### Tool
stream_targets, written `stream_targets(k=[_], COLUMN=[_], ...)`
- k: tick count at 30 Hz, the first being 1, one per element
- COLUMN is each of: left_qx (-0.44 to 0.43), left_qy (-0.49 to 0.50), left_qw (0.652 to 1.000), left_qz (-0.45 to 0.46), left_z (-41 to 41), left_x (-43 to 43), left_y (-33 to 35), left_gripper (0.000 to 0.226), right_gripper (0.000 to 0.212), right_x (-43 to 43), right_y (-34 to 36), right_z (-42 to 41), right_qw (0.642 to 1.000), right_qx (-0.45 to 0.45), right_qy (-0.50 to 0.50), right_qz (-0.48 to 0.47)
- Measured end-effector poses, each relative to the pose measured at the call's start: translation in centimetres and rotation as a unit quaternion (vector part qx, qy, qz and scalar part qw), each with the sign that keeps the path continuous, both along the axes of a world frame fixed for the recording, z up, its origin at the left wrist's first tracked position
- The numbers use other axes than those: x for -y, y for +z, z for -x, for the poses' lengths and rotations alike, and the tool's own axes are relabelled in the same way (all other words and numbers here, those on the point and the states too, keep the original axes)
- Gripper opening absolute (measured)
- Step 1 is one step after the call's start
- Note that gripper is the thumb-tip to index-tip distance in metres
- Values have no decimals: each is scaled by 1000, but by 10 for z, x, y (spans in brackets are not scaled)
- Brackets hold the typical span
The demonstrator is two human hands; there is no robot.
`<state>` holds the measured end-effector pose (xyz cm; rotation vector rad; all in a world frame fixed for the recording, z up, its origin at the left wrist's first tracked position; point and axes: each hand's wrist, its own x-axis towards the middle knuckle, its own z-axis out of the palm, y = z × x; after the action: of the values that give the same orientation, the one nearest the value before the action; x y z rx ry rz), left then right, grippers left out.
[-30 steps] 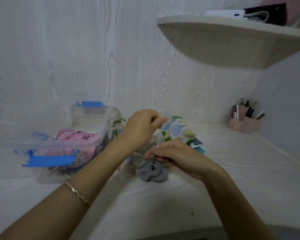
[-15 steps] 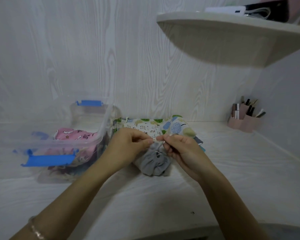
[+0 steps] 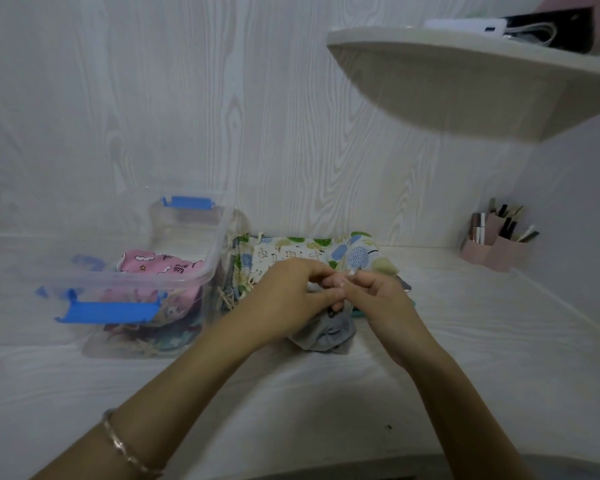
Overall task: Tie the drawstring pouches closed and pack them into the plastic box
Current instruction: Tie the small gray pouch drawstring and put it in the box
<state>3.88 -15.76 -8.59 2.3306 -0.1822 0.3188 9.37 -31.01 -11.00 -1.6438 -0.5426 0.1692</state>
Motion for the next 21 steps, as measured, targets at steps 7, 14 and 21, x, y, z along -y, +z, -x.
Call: stream_targets(k=[7,14,21], left_qx=[-75,-74,-54], left_qy=[-1,56,54], left_qw=[981,981,996], left_qz=[181,172,43], left_z=[1,7,7], left_x=[-10,-14,-12], left_y=[-6,-4,0], left_gripper=[10,12,15], right_gripper=[12,24,17], right_x=[0,-2,-9], right_y=[0,-1,-9], right_z=[3,10,9], right_qw=[1000,997,878], right_qx=[6,73,420], right_qy=[2,15,-72], right_qz=[-16,23,216])
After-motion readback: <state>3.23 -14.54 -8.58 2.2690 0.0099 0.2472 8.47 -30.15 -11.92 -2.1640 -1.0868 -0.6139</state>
